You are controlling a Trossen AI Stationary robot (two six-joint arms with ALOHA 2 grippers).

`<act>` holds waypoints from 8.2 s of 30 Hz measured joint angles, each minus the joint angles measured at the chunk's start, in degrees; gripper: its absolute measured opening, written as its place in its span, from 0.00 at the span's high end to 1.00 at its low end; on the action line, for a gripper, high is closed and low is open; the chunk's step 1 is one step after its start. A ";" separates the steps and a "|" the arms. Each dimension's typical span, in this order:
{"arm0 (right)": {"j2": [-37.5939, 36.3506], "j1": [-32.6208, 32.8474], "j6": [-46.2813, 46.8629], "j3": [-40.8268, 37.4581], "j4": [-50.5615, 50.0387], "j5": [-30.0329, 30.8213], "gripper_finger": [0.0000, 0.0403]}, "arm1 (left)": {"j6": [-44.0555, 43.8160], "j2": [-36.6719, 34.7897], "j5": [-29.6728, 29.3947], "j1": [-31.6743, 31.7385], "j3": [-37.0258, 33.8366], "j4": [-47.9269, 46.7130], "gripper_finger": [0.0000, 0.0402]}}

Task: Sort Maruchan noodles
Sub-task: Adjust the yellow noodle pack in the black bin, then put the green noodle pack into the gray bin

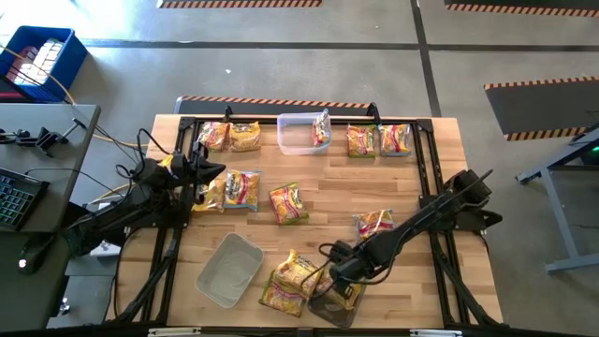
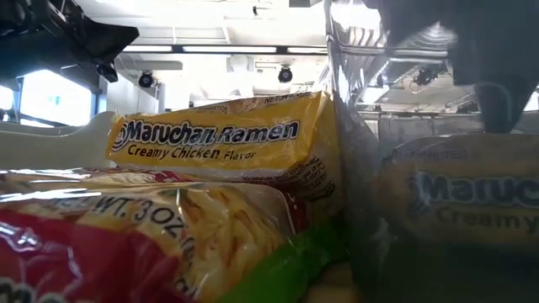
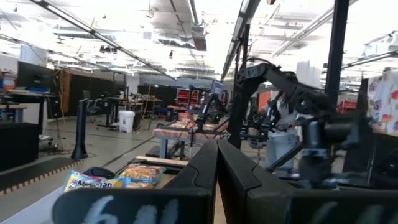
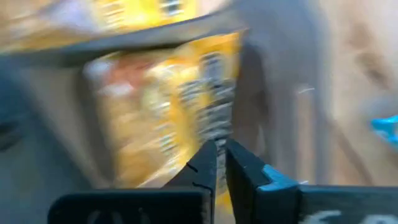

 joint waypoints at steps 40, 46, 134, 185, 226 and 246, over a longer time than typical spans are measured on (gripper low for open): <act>-4.61 3.61 3.82 -3.66 -13.90 5.96 1.00 | 3.96 21.53 -10.87 -19.42 2.89 5.54 0.99; -4.07 2.41 1.44 -3.77 -11.50 7.25 0.97 | 10.47 31.73 -14.34 -26.89 6.79 5.80 0.99; -6.01 3.73 -1.07 -7.96 12.05 5.02 1.00 | 0.76 130.00 -51.14 -64.35 76.17 10.07 0.99; -6.24 7.14 -15.82 9.69 -10.20 17.91 0.79 | 3.69 120.29 -48.15 -65.69 68.35 9.42 0.99; -21.43 -26.74 -71.91 -38.51 76.05 13.83 1.00 | 2.72 73.58 -40.02 -39.87 22.48 17.62 0.99; -20.17 -36.78 -71.92 -38.96 76.61 13.79 1.00 | 2.24 74.66 -35.87 -31.21 22.38 15.01 0.99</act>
